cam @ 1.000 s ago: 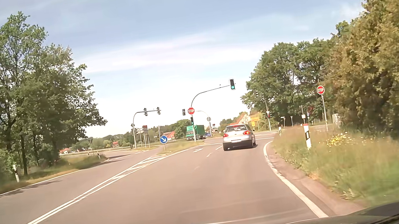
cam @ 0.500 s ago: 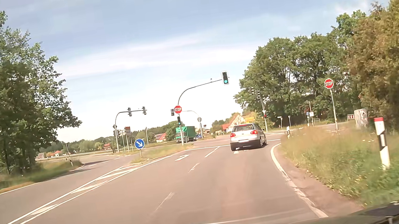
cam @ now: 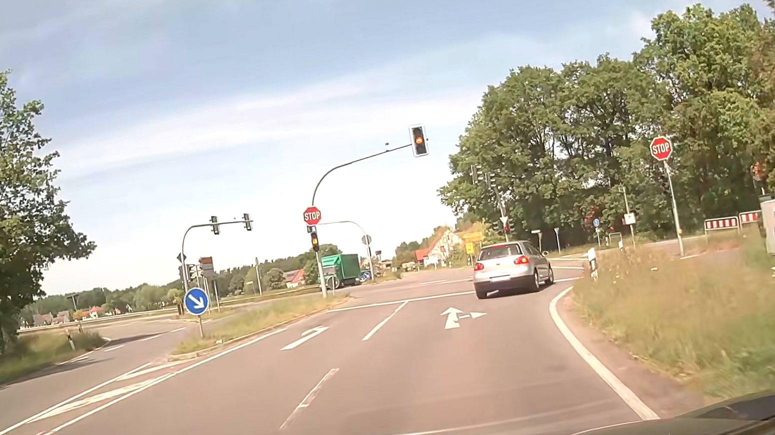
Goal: Follow the waypoints while adhering to traffic rules and regulations
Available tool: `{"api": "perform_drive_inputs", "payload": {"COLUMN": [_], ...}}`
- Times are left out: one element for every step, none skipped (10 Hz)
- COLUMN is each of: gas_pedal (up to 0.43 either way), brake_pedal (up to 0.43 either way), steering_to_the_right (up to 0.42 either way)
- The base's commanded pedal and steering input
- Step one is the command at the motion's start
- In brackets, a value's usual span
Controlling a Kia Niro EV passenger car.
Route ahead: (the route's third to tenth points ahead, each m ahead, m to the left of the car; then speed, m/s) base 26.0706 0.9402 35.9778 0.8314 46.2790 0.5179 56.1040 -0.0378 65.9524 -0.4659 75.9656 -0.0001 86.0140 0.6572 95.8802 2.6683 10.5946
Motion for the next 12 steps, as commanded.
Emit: {"api": "perform_drive_inputs", "payload": {"gas_pedal": [0.118, 0.118, 0.13, 0.138, 0.157, 0.157, 0.157, 0.157, 0.157, 0.157, 0.157, 0.157], "brake_pedal": [0.0, 0.0, 0.0, 0.0, 0.0, 0.0, 0.0, 0.0, 0.0, 0.0, 0.0, 0.0], "steering_to_the_right": [0.023, 0.023, 0.022, 0.021, 0.019, 0.016, 0.01, 0.006, 0.003, 0.001, 0.0, -0.002]}}
